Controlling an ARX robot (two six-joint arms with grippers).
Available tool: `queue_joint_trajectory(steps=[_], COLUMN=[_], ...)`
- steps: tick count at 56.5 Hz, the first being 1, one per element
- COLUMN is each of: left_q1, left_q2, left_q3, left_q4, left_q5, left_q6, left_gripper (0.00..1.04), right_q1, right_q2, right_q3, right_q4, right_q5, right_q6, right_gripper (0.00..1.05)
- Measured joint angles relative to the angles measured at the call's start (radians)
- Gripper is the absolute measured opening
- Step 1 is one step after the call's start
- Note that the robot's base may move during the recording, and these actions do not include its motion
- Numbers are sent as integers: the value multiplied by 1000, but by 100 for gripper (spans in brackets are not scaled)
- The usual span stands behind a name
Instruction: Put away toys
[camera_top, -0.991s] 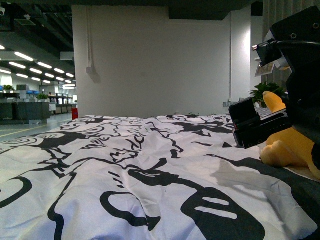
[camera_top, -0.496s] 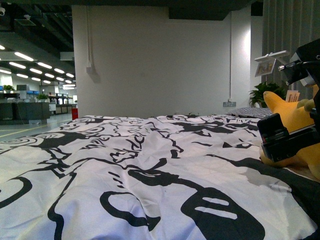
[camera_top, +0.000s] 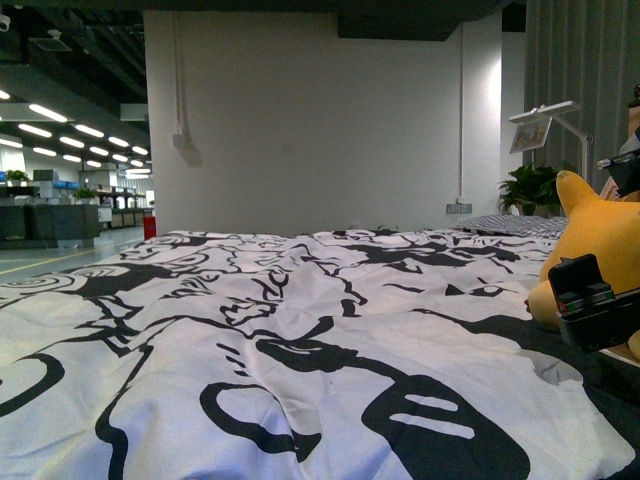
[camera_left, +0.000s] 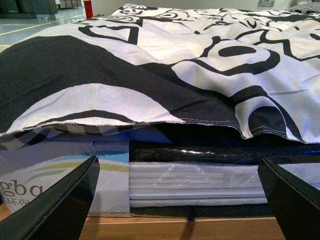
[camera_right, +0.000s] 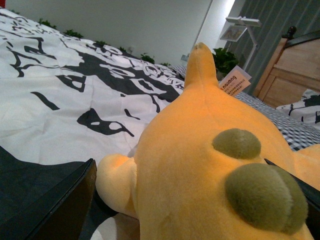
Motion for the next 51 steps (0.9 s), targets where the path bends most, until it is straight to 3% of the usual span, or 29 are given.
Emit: queue_joint_trajectory(steps=[9, 39, 45, 51], left_q1=[0, 0, 0, 0], left_q2=[0, 0, 0, 0], left_q3=[0, 0, 0, 0], left_q4=[0, 0, 0, 0], left_q5=[0, 0, 0, 0], left_q6=[0, 0, 0, 0], left_gripper=[98, 98, 98, 98], right_q1=[-2, 3, -3, -24], right_q2=[-1, -34, -62, -116], right_q3=[-9, -46, -50, -50], right_q4=[10, 38, 10, -51], right_q5=[-3, -31, -57, -118], right_q6=[6, 16, 31, 82], right_gripper=[97, 22, 11, 7])
